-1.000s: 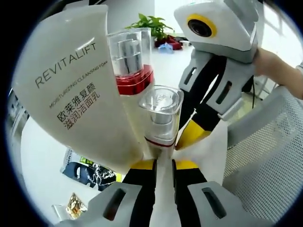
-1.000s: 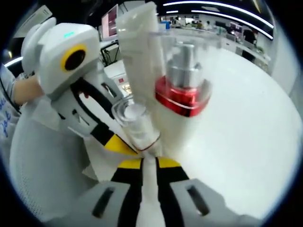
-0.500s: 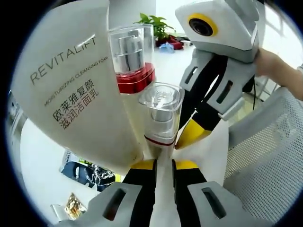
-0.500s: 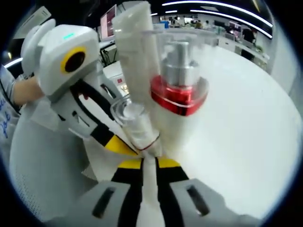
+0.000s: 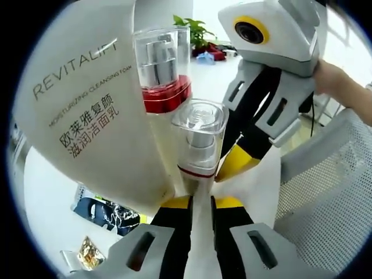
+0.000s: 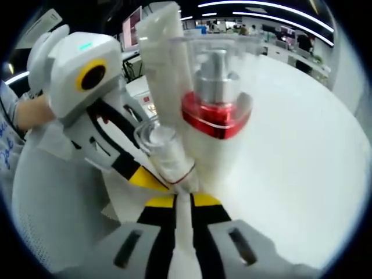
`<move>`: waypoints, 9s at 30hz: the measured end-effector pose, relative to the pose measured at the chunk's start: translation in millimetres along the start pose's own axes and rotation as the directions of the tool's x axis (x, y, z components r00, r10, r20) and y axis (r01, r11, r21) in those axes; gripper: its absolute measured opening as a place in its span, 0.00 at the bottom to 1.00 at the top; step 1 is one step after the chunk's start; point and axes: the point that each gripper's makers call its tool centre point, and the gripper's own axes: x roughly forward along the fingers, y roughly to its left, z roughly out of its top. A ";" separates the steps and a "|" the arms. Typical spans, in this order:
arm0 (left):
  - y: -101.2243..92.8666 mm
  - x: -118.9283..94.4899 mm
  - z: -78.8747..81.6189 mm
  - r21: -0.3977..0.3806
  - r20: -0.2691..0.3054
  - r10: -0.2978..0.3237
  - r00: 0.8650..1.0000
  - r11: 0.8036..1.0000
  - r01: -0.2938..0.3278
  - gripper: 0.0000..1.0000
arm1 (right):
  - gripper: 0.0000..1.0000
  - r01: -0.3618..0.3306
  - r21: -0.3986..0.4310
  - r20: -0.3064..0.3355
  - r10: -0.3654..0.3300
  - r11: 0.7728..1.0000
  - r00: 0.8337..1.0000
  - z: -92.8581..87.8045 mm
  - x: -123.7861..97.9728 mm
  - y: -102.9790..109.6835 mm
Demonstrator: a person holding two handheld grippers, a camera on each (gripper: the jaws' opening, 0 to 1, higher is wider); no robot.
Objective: Arrange the skincare products in the storage area until every visible bottle or jar stands upright without overlapping.
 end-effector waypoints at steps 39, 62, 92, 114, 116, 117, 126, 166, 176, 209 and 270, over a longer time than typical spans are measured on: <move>-0.9 -6.9 -4.6 -0.021 -0.011 0.018 1.000 1.000 -0.018 0.07 | 0.08 0.009 -0.004 0.000 -0.009 1.000 1.000 -2.0 -4.9 1.6; 6.8 -47.4 -13.0 0.013 -0.024 0.074 0.997 0.997 -0.073 0.27 | 0.16 0.063 0.000 0.077 -0.063 0.998 0.995 14.6 -38.6 6.0; 45.9 -126.2 -28.1 -0.082 0.013 0.275 0.961 0.959 -0.273 0.60 | 0.54 0.186 -0.023 0.136 -0.181 0.982 0.974 44.3 -74.8 14.6; 53.7 -164.2 -40.3 -0.107 -0.004 0.328 0.945 0.939 -0.327 0.82 | 0.81 0.241 -0.027 0.186 -0.232 0.970 0.955 59.7 -89.1 22.6; 55.2 -168.0 -41.4 -0.106 -0.002 0.337 0.941 0.936 -0.336 0.83 | 0.82 0.235 -0.023 0.191 -0.227 0.972 0.955 60.3 -89.2 24.6; 55.5 -169.3 -42.5 -0.105 -0.003 0.338 0.941 0.936 -0.336 0.83 | 0.83 0.236 -0.024 0.194 -0.227 0.971 0.954 60.5 -89.3 25.4; 58.2 -183.2 -46.8 -0.107 -0.001 0.347 0.938 0.932 -0.345 0.93 | 0.87 0.247 -0.025 0.197 -0.238 0.969 0.951 62.8 -90.7 26.9; 80.7 -196.3 -80.7 -0.122 -0.084 0.349 0.933 0.926 -0.357 0.97 | 1.00 0.240 -0.079 0.189 -0.221 0.968 0.957 66.8 -92.1 36.8; 94.1 -191.9 -90.8 -0.161 -0.100 0.353 0.930 0.917 -0.365 0.89 | 1.00 0.242 -0.092 0.181 -0.223 0.966 0.958 66.0 -90.9 35.3; 136.6 -158.9 -132.3 -0.251 -0.203 0.328 0.923 0.893 -0.373 0.46 | 1.00 0.252 -0.064 0.143 -0.241 0.966 0.960 47.6 -87.6 31.8; 187.4 -118.7 -150.0 -0.436 -0.276 0.361 0.891 0.779 -0.451 0.18 | 1.00 0.248 -0.047 0.114 -0.241 0.968 0.964 36.2 -81.6 20.9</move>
